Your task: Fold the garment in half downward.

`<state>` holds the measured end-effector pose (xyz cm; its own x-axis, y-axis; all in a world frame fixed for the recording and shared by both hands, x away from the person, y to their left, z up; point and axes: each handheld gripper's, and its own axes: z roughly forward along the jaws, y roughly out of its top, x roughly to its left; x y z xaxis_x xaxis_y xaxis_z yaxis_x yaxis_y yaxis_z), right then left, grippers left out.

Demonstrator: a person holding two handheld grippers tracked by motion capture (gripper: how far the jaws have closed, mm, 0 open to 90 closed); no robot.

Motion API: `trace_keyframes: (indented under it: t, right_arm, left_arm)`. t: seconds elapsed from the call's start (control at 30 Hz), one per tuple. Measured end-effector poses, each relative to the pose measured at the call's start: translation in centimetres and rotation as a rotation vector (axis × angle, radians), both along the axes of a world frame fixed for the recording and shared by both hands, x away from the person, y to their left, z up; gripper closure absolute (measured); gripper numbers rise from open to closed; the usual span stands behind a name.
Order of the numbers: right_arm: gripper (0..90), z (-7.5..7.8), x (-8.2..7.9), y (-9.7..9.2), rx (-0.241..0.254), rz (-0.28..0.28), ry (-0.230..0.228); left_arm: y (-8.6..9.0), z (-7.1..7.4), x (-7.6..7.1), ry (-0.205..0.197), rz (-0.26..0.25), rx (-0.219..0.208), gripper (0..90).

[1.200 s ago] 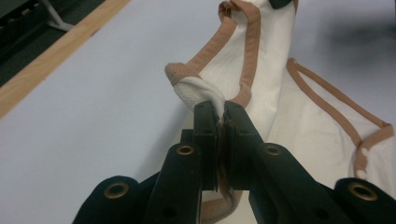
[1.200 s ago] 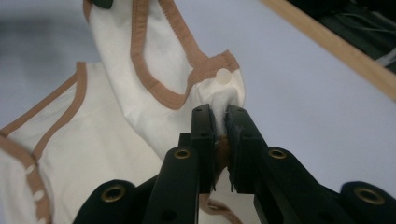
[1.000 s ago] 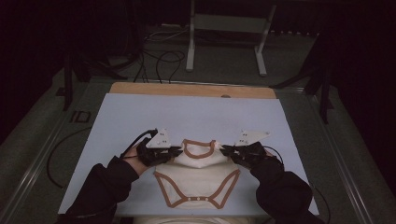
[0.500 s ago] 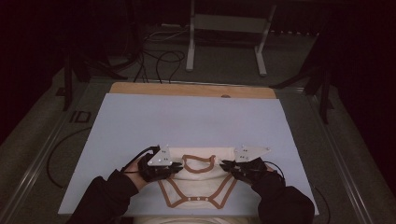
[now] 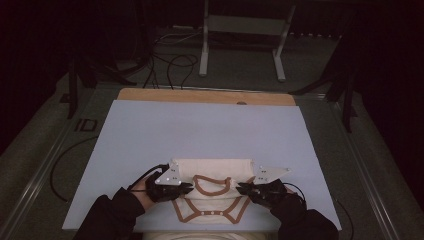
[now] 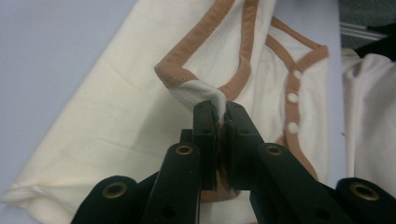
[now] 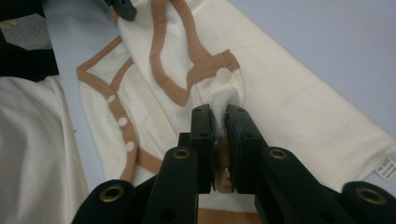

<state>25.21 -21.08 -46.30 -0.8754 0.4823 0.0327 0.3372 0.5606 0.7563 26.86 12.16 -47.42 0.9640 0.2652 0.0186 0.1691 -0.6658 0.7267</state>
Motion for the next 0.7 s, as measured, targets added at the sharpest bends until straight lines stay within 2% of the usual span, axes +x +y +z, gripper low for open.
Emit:
trace_keyframes:
  t: [0.1, 0.27, 0.43, 0.53, 0.7]
  right_arm:
    - [82.1, -0.3, -0.6, -0.1, 0.015, 0.006, 0.012]
    - [81.2, -0.8, -0.9, -0.1, 0.011, 0.014, 0.032]
    - [81.3, -0.9, -1.2, -0.4, 0.018, 0.017, 0.034]
    - [80.2, -1.0, -1.3, -0.4, 0.021, 0.020, 0.048]
    - [75.4, -0.9, -1.8, -0.7, 0.031, 0.041, 0.051]
  left_arm:
    - [0.3, -0.4, -0.3, 0.010, -0.005, -0.001, 84.5]
    - [0.4, -0.6, -0.5, 0.031, -0.013, -0.002, 82.9]
    - [0.4, -0.9, -1.3, 0.050, -0.037, 0.004, 82.2]
    - [0.4, -1.0, -1.6, 0.053, -0.062, 0.004, 81.0]
    - [0.5, -1.4, -2.7, 0.071, -0.114, 0.035, 78.2]
